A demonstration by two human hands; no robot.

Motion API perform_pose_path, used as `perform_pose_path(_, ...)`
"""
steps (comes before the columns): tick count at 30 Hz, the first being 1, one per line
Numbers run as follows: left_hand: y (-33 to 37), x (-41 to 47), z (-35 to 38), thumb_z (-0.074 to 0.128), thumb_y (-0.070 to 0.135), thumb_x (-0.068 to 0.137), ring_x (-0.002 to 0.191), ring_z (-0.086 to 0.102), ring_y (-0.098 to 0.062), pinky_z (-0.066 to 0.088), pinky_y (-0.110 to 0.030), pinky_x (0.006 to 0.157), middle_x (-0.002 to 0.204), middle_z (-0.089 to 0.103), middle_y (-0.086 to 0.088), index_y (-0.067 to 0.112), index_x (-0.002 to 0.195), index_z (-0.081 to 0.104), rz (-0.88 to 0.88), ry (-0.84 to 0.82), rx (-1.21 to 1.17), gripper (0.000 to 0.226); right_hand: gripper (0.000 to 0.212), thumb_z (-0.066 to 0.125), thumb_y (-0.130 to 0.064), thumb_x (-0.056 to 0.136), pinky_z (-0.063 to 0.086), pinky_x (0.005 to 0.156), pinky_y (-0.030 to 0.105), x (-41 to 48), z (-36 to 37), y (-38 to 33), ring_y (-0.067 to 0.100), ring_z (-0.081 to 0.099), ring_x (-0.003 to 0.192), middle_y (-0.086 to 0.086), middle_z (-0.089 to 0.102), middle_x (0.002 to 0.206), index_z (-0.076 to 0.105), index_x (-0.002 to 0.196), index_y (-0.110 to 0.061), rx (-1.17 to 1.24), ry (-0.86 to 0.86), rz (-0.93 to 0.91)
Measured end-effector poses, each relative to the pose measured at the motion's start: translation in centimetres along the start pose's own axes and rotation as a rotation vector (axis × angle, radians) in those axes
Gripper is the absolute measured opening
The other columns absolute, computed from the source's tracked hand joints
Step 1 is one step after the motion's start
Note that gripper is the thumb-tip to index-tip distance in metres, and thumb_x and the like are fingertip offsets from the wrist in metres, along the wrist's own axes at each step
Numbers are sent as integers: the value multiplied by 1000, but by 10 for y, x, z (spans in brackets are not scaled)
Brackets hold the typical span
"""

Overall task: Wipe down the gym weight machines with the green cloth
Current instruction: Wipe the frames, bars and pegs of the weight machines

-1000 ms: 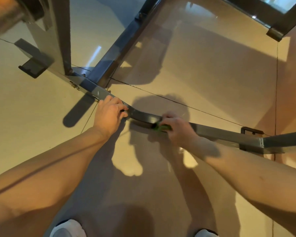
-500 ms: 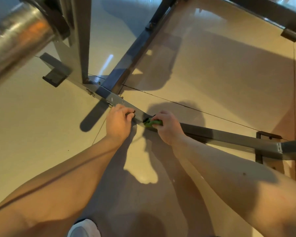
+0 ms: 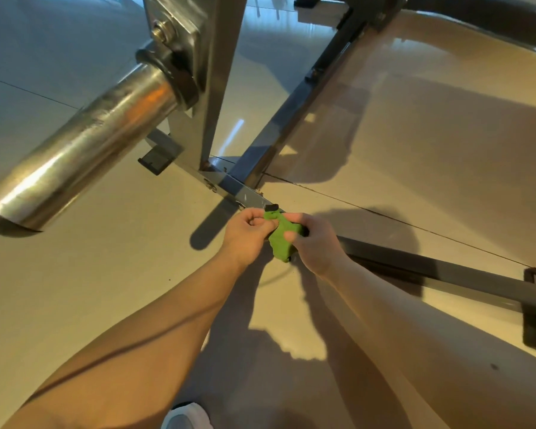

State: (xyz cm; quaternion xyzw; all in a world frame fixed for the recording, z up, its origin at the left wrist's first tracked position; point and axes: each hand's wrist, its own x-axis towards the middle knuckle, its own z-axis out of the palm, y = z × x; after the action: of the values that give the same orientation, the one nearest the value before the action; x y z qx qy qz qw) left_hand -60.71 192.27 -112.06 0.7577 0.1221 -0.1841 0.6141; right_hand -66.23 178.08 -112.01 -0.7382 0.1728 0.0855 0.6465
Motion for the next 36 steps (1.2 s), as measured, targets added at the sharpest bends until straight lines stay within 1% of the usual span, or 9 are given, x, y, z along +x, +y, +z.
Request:
perform_pose_path(2,2,13,-5,74,0,87,62,59,-5,54,-20,65,68,59,6,9,92,67,35,88,63,12,35,61,-9,98,46,83,6,5,-7,6,13,60,110,-1,65,121,64,133,-16,-184,96,-56)
perform_pose_path(5,10,51,-23,72,8,88,80,60,-15,53,-30,78,84,63,3,17,91,64,150,352,243,12,36,55,-14,100,38,112,34,7,-25,20,20,46,133,0,56,141,62,136,-17,-424,227,-120)
perform_pose_path(9,23,102,-49,71,23,93,109,64,-18,52,-35,87,119,67,3,25,114,65,177,541,526,21,33,59,-23,99,32,103,44,-3,-38,45,27,39,128,1,55,140,66,131,-19,-827,285,-131)
perform_pose_path(18,-11,110,-27,57,22,102,128,52,-23,46,-42,109,133,50,-5,17,127,62,336,410,835,26,39,71,-12,89,40,87,45,-7,-31,71,32,47,109,6,65,119,69,128,-18,-927,316,-230)
perform_pose_path(23,-46,68,0,61,-1,91,110,47,-30,48,-42,99,117,56,-13,9,121,69,652,250,929,32,39,71,-4,88,43,91,43,-2,-35,67,30,47,105,8,66,114,70,126,-10,-880,267,-254)
perform_pose_path(27,-49,66,-8,68,-1,89,106,47,-29,49,-40,95,112,61,-11,9,117,73,861,56,1049,30,41,69,-4,90,44,97,42,2,-38,67,26,47,105,5,62,111,67,131,-7,-848,209,-250)
perform_pose_path(29,-33,89,-28,67,4,92,103,54,-30,50,-36,91,111,63,-11,10,110,73,789,88,1096,20,41,70,-3,90,43,99,41,1,-41,67,24,48,105,4,61,110,67,131,-7,-823,211,-254)
perform_pose_path(32,-7,131,-45,62,18,99,113,61,-28,49,-40,103,121,61,-12,9,109,70,544,401,1095,15,42,70,-1,89,45,98,41,0,-42,68,23,48,104,3,60,110,67,130,-8,-804,187,-259)
perform_pose_path(36,-23,105,-29,53,8,100,113,60,-32,47,-31,96,121,61,-13,6,116,69,573,251,951,23,42,69,-1,90,46,97,43,2,-44,65,23,48,103,3,58,107,66,131,-7,-805,161,-257)
